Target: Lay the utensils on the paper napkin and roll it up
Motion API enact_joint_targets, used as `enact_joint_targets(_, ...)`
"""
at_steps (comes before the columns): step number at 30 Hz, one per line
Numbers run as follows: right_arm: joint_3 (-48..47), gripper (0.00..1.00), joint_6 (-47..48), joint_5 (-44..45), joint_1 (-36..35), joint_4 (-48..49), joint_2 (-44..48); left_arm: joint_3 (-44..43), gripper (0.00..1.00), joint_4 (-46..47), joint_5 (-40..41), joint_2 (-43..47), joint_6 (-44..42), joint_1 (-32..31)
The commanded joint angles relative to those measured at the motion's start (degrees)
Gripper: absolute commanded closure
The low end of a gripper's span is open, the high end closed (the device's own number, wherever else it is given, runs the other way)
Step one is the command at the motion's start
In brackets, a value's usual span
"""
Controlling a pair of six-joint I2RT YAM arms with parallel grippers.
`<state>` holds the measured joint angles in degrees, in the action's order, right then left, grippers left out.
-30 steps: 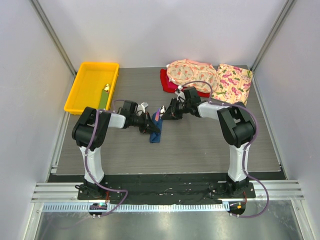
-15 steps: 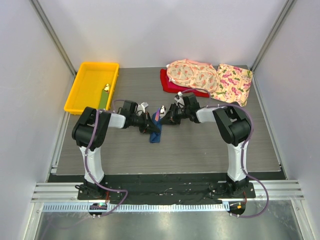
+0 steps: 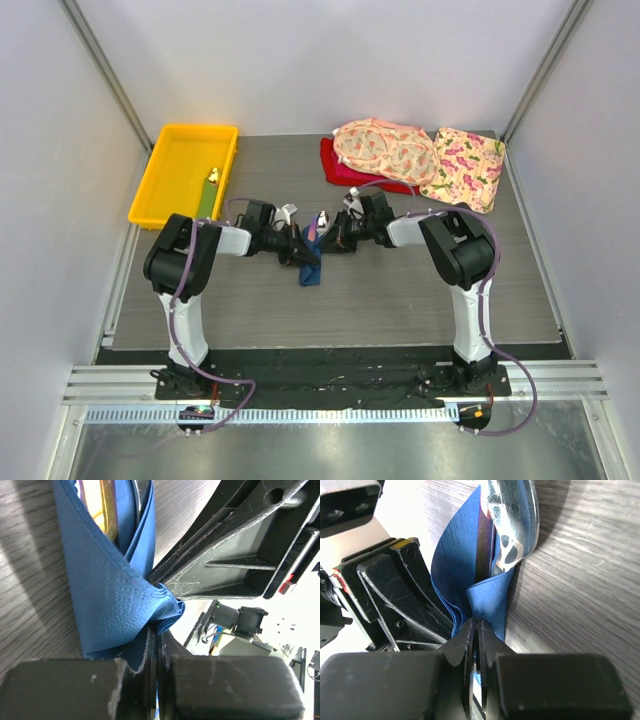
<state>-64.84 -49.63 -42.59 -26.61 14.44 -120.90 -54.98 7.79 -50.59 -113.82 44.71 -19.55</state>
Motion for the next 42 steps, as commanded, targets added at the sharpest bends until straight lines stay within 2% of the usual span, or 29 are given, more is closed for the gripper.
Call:
enact_joint_targets(1, -0.6, 0.90, 3.7, 5.1, -1.0, -5.3, -2.6, -0.6, 1.00, 0.4, 3.9, 2.2, -1.9, -0.6)
enact_joint_targets(14, -1.0, 0.92, 4.9, 7.8, -1.0, -8.4, -3.4, 0.6, 0.99, 11.9, -0.9, 4.7, 5.0, -2.7)
enact_joint_targets(42, -0.9, 0.93, 5.2, 8.4, -1.0, -9.0, -3.7, 2.0, 0.98, 22.4, -4.6, -3.2, 6.2, -5.2)
